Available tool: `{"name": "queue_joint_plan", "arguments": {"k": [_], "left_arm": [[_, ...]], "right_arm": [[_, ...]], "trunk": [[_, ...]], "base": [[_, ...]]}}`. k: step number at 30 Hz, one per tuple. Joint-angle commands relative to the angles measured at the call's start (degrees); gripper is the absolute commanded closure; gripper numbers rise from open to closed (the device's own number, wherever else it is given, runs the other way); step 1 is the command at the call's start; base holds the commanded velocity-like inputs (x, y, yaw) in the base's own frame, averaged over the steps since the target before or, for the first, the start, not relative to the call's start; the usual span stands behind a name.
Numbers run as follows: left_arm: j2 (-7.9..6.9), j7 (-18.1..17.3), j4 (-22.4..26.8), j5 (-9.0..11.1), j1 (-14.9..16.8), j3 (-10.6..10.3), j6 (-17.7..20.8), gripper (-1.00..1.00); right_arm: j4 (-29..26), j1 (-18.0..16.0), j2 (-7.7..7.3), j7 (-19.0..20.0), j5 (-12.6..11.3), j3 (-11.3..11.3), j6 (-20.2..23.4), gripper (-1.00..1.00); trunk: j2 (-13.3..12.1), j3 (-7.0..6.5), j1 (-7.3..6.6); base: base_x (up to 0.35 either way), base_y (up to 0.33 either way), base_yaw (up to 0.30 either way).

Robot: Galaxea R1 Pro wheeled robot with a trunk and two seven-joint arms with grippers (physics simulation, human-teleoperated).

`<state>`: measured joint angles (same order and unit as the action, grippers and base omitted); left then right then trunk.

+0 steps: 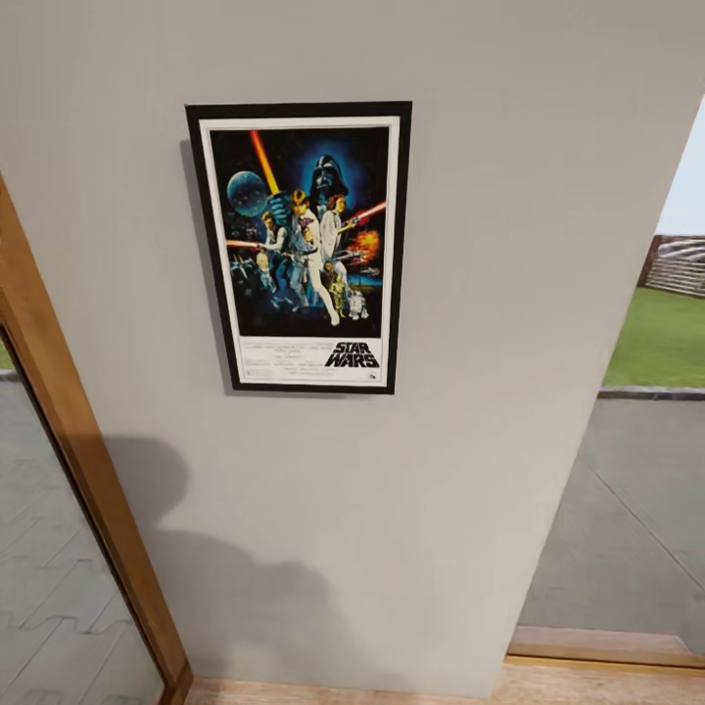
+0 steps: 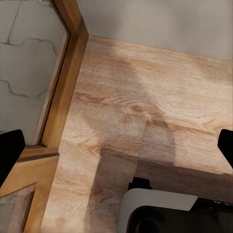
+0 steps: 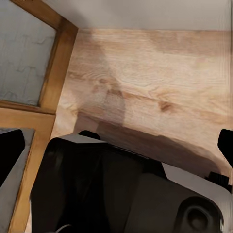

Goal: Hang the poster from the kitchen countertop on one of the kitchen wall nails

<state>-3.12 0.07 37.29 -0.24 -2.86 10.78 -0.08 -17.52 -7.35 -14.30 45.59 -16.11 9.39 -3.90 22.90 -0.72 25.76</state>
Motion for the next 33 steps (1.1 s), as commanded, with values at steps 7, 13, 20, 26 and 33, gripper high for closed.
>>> {"name": "queue_joint_plan", "arguments": {"k": [7,13,20,26,33], "left_arm": [[0.03,0.0,0.1,0.0,0.0,0.0,0.0,-1.00],[0.05,0.0,0.1,0.0,0.0,0.0,0.0,-1.00],[0.05,-0.1,0.1,0.0,0.0,0.0,0.0,-1.00],[0.05,-0.1,0.1,0.0,0.0,0.0,0.0,-1.00],[0.05,0.0,0.0,-0.1,0.0,0.0,0.0,-1.00]], "right_arm": [[0.2,0.0,0.23,-4.8,-0.3,-0.7,-0.4,-1.00],[0.0,0.0,1.78,-14.1,-0.5,-2.1,-0.5,-1.00],[7.9,0.0,2.75,-20.4,-2.1,-2.0,-0.7,-1.00],[13.4,0.0,2.87,-20.7,-2.1,-2.0,-0.7,-1.00],[13.6,0.0,2.87,-20.7,-2.1,-2.0,-0.7,-1.00]], "trunk": [[0.0,-0.66,0.02],[0.0,-0.97,0.02],[0.0,-0.99,0.02],[0.0,-0.99,0.02],[0.0,-0.99,0.02]], "base": [[0.000,0.000,0.000],[0.000,0.000,0.000],[0.000,0.000,0.000],[0.000,0.000,0.000],[0.000,0.000,0.000]]}}
